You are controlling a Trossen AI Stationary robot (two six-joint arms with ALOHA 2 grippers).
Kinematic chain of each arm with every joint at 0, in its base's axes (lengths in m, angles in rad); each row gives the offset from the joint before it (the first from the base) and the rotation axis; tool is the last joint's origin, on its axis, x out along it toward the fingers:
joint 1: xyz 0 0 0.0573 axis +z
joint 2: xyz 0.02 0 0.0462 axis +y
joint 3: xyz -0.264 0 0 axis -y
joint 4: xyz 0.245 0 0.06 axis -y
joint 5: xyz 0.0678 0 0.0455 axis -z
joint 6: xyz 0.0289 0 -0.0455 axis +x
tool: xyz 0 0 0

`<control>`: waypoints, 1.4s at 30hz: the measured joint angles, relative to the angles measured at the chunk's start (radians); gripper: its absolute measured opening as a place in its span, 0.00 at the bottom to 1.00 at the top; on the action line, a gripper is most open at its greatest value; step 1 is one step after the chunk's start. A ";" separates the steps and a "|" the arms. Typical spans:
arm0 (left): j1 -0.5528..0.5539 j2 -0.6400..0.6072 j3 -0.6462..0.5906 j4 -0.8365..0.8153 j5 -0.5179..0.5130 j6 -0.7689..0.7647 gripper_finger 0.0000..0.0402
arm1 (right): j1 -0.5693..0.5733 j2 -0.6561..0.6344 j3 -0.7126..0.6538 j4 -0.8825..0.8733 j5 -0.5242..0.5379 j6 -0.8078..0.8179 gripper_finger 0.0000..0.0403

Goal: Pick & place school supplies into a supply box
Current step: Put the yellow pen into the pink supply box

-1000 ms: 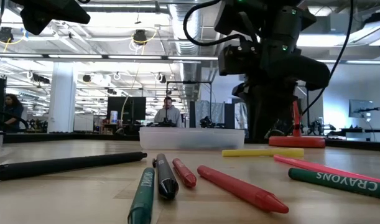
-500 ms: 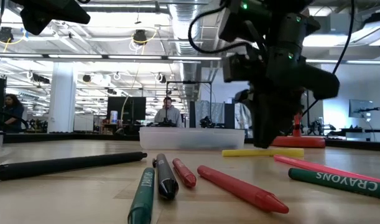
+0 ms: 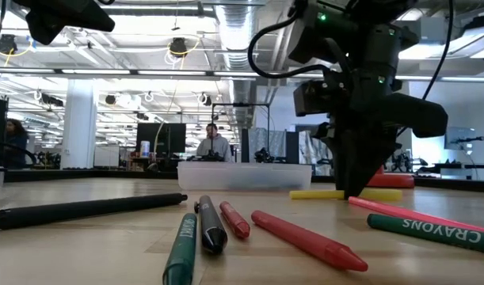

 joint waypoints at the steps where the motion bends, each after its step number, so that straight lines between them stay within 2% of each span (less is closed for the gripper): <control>1: 0.000 0.000 0.000 -0.003 -0.001 -0.004 0.03 | 0.000 0.000 0.000 0.002 0.002 0.000 0.17; 10: 0.000 0.000 0.000 -0.005 -0.002 -0.013 0.03 | -0.012 0.000 -0.001 0.003 0.006 -0.007 0.02; 15: 0.000 0.000 0.000 -0.006 -0.003 -0.013 0.03 | -0.011 0.000 -0.001 0.005 0.037 0.012 0.05; 21: 0.000 0.000 0.000 -0.009 -0.008 -0.007 0.03 | -0.012 0.000 -0.001 0.007 0.052 0.017 0.01; 27: 0.000 0.000 0.000 -0.009 -0.016 -0.006 0.03 | -0.014 0.002 0.011 0.001 0.071 0.017 0.02; 36: 0.000 0.000 0.000 -0.010 -0.016 -0.005 0.03 | -0.028 0.004 0.105 0.000 0.112 -0.021 0.02; 42: 0.000 0.000 0.000 -0.010 -0.017 -0.005 0.03 | -0.069 0.003 0.197 -0.027 0.158 -0.128 0.02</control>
